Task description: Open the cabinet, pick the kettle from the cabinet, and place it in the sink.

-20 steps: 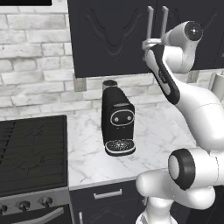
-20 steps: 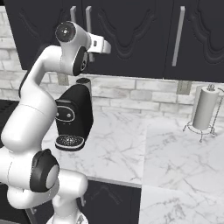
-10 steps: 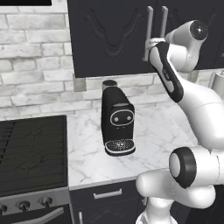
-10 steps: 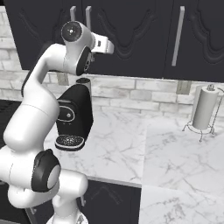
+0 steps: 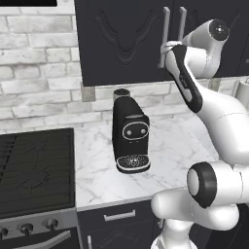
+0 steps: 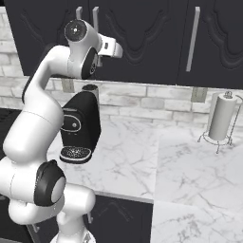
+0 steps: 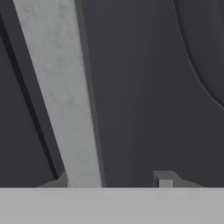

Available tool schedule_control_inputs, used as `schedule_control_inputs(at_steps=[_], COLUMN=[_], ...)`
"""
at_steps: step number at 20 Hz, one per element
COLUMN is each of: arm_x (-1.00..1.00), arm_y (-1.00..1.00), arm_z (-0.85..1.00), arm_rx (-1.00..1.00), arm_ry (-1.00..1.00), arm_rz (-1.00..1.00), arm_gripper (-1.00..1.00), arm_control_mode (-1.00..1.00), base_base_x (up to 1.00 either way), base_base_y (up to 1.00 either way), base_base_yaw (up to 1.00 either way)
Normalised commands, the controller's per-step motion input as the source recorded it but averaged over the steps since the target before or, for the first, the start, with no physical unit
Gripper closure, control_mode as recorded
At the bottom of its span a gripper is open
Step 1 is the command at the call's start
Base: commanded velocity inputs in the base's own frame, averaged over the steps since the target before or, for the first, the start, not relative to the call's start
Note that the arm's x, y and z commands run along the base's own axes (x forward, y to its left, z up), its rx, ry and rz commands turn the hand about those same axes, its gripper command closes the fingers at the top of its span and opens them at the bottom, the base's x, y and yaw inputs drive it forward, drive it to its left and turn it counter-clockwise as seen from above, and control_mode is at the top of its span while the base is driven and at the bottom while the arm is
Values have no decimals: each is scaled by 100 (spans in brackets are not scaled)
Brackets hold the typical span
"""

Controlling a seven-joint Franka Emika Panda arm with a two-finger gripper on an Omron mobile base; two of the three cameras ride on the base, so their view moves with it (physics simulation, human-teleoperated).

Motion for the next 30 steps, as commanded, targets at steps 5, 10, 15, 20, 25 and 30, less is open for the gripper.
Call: schedule_control_inputs(at_steps=[5,10,15,20,25,30], arm_x=[19,2,-9,-21,-28,-35], arm_y=[12,1,-2,-14,-27,-40], arm_z=[-5,-9,-10,-9,-7,-5], arm_rx=[0,0,0,0,0,0], arm_ry=[0,0,0,0,0,0], arm_rz=[0,0,0,0,0,4], arm_gripper=[100,100,100,100,100,100], arm_control_mode=[-100,-100,-100,-100,-100,-100], base_base_x=[0,0,0,0,0,0], base_base_y=[0,0,0,0,0,0], base_base_yaw=[0,0,0,0,0,0])
